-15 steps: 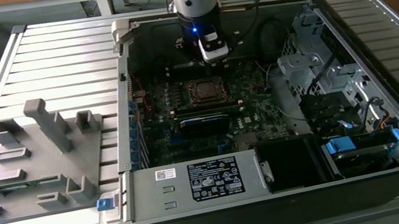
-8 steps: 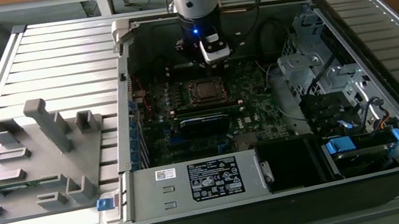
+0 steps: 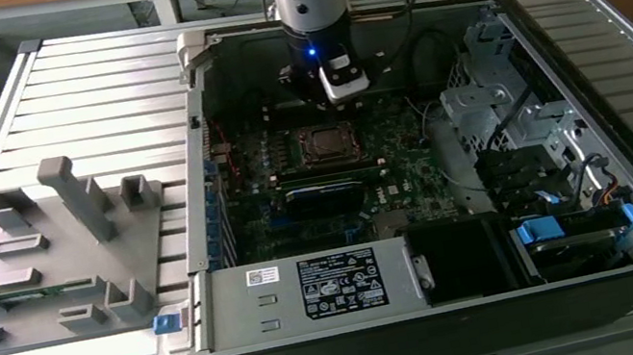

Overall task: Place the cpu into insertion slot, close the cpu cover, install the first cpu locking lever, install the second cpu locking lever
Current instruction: 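Install the first cpu locking lever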

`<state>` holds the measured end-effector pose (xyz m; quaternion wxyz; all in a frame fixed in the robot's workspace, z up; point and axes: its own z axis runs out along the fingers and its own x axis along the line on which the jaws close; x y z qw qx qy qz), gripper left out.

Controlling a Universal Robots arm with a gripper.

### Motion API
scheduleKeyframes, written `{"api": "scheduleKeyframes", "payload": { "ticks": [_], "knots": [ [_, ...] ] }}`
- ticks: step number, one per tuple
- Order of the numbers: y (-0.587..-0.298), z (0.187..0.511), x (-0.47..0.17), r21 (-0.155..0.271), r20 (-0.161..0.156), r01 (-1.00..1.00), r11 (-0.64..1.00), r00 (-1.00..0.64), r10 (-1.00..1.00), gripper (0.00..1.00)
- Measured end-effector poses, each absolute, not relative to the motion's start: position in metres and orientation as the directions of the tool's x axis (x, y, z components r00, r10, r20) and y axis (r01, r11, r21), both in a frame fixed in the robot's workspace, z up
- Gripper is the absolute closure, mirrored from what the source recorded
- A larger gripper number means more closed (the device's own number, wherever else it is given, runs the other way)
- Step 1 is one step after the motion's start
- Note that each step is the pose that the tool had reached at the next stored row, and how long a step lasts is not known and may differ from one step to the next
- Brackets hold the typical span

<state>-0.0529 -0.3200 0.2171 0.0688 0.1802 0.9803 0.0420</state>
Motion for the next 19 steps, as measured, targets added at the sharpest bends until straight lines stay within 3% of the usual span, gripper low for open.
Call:
{"api": "scheduleKeyframes", "payload": {
  "ticks": [19],
  "knots": [
    [-0.332, 0.217, -0.054, 0.1, -0.121, 0.326, 0.94, -0.934, 0.337, 0.89]
  ]
}}
